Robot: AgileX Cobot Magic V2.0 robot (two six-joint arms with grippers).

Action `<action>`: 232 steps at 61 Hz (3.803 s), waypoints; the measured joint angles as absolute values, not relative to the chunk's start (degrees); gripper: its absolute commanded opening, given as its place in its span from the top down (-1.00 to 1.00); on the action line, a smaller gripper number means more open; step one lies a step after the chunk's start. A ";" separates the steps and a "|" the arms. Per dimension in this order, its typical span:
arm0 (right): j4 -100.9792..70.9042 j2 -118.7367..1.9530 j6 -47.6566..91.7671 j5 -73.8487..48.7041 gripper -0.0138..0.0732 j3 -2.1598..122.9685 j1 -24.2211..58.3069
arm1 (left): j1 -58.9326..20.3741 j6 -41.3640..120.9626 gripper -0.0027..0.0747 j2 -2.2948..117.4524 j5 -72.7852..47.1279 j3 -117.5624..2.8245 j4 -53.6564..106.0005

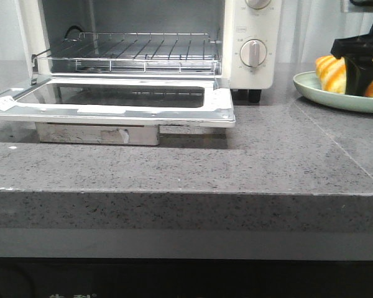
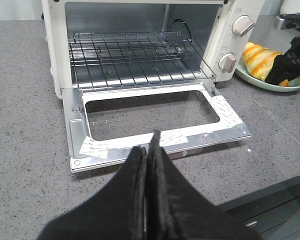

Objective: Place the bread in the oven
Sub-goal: 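Close the right gripper on the croissant and lift it off the plate, then carry the croissant with the right gripper into the open oven, then lower the croissant onto the wire rack and open the right gripper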

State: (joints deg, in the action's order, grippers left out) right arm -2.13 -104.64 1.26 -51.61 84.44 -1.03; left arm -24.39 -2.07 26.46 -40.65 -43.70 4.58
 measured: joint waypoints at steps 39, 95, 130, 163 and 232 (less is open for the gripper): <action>-2.32 -95.54 1.36 -55.69 0.38 84.53 -1.03 | -24.39 -2.07 0.98 26.46 -40.65 -43.70 4.58; -18.94 -71.64 -0.38 -64.37 0.38 71.27 22.09 | -24.39 -2.07 0.98 26.46 -40.65 -43.70 4.58; -8.09 -95.50 -10.87 -66.27 0.38 97.41 35.05 | -24.39 -2.07 0.98 26.46 -40.65 -43.70 5.03; -0.73 -118.65 -17.12 -71.31 0.38 127.16 34.72 | -24.39 -2.07 0.98 26.46 -40.65 -43.70 5.03; 1.27 -120.14 -17.17 -70.94 -0.76 128.14 33.24 | -24.39 -2.07 0.98 26.46 -40.65 -43.70 5.06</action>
